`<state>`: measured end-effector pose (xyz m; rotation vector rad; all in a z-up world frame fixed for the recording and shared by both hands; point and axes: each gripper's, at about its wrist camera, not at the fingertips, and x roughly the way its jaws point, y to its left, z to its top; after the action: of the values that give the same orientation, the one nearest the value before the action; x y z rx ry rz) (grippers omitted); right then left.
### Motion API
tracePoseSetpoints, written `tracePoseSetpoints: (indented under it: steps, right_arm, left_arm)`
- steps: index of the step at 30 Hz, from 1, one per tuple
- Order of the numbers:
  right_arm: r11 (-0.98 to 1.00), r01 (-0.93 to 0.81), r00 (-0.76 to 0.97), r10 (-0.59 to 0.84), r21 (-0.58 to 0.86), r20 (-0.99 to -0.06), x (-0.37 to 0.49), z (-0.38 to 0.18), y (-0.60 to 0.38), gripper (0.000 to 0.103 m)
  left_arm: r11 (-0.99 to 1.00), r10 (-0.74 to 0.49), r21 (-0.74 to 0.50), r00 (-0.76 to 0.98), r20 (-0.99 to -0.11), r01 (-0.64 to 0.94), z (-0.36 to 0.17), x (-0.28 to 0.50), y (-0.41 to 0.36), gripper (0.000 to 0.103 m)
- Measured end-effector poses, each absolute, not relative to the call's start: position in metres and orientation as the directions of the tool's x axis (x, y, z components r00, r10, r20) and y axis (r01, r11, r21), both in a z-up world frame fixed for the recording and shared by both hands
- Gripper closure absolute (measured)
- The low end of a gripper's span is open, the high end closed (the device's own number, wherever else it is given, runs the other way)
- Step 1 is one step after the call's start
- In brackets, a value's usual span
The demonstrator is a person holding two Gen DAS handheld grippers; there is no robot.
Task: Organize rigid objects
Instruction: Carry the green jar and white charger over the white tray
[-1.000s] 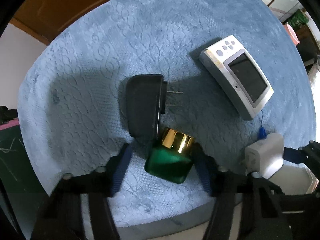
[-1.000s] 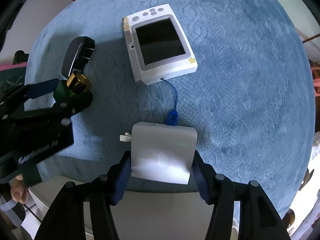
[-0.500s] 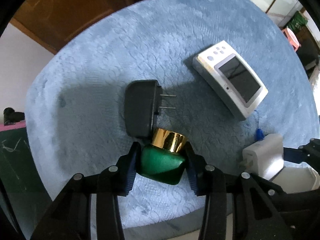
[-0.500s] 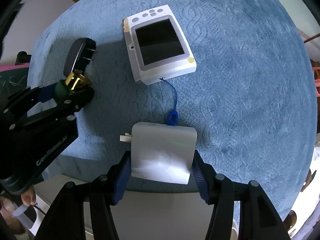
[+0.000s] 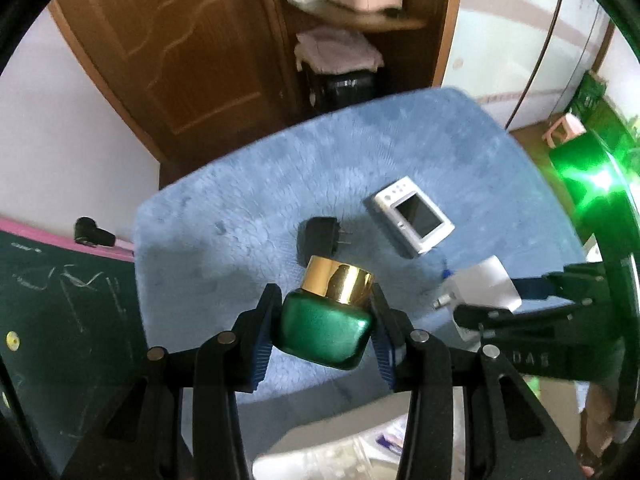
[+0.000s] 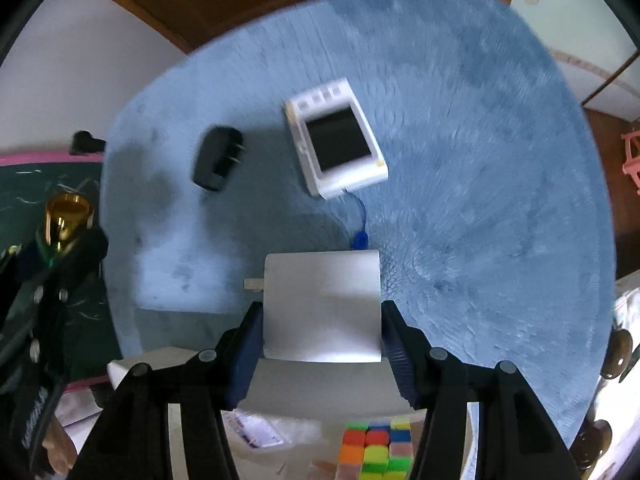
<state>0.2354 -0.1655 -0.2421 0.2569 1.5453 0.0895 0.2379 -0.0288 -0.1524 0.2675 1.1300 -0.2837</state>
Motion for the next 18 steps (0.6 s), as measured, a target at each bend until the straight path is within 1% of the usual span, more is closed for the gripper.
tracePoseSetpoints:
  steps: [7, 11, 14, 18]
  right_arm:
    - [0.97, 0.067, 0.177, 0.221, 0.235, -0.959, 0.212, -0.175, -0.169, 0.046]
    - [0.973, 0.019, 0.256, 0.218, 0.231, -0.942, 0.179, -0.139, -0.167, 0.046]
    - [0.974, -0.019, 0.291, 0.222, 0.226, -0.931, 0.154, -0.125, -0.164, 0.046]
    - [0.981, -0.045, 0.299, 0.195, 0.19, -0.934, 0.125, -0.13, -0.157, 0.046]
  left_arm:
    - [0.947, -0.126, 0.03, 0.454, -0.882, 0.321, -0.112, 0.202, -0.008, 0.057]
    - [0.947, -0.147, 0.007, 0.454, -0.879, 0.321, -0.1, 0.172, 0.002, 0.057]
    - [0.942, -0.162, -0.011, 0.425, -0.891, 0.337, -0.106, 0.147, 0.008, 0.057]
    - [0.936, -0.154, -0.02, 0.359, -0.921, 0.351, -0.13, 0.112, 0.015, 0.057]
